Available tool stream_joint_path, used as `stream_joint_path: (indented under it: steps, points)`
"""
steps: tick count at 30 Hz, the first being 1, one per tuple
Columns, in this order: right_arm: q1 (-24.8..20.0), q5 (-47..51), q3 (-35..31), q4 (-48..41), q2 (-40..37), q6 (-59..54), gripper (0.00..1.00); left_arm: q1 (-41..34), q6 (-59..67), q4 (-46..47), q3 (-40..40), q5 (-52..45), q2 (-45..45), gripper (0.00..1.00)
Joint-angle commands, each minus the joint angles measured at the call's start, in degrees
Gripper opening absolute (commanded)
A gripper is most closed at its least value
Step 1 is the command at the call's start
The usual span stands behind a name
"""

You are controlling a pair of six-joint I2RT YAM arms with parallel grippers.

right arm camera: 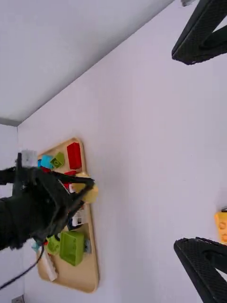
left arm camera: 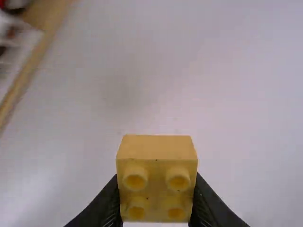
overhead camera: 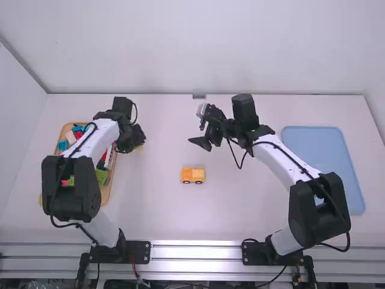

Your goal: Assemble lego blocks to make yellow taxi

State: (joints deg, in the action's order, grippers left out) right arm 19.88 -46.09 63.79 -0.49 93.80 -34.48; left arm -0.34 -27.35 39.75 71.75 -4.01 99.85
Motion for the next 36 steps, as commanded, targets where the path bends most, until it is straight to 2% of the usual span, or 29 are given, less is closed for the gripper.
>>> stream_joint_path:
  steps: [1, 3, 5, 7, 11, 17, 23, 29, 36]
  points:
    - [-1.2, -1.5, 1.4, -0.3, -0.2, 0.2, 0.98, -2.8, 25.5, 0.0, -0.8, -4.3, -0.4, 0.02]
    - [-2.6, -4.5, 1.4, -0.4, -0.2, 0.2, 0.98, -5.2, 40.5, 0.3, -0.8, -7.5, -0.4, 0.02]
    - [-3.3, -6.2, 1.4, -0.4, -0.2, 0.2, 0.98, -6.2, 48.5, 1.1, -0.9, -9.0, -0.4, 0.02]
    - [-4.5, -8.9, 1.4, -0.2, -0.2, 0.2, 0.98, -7.7, 64.2, 3.5, -1.3, -11.5, -0.4, 0.02]
    - [-6.3, -10.7, 1.4, 0.0, -0.2, 0.2, 0.98, -8.4, 84.1, 6.2, -3.1, -13.3, -0.4, 0.02]
    - [-6.4, -10.5, 1.4, 0.1, -0.2, 0.0, 0.98, -8.1, 106.6, 6.0, -8.5, -15.5, -0.4, 0.02]
    - [-6.1, -10.5, 1.4, 0.0, -0.2, 0.0, 0.98, -10.4, 107.5, -0.3, -13.0, -15.7, -0.4, 0.03]
    - [-5.6, -10.4, 1.4, 0.0, -0.2, -0.4, 0.98, -13.7, 102.6, -7.6, -16.7, -10.3, -0.4, 0.02]
    - [-5.6, -10.5, 1.4, 0.0, -0.2, -0.5, 0.98, -14.2, 103.0, -9.4, -17.7, -10.2, 1.3, 0.03]
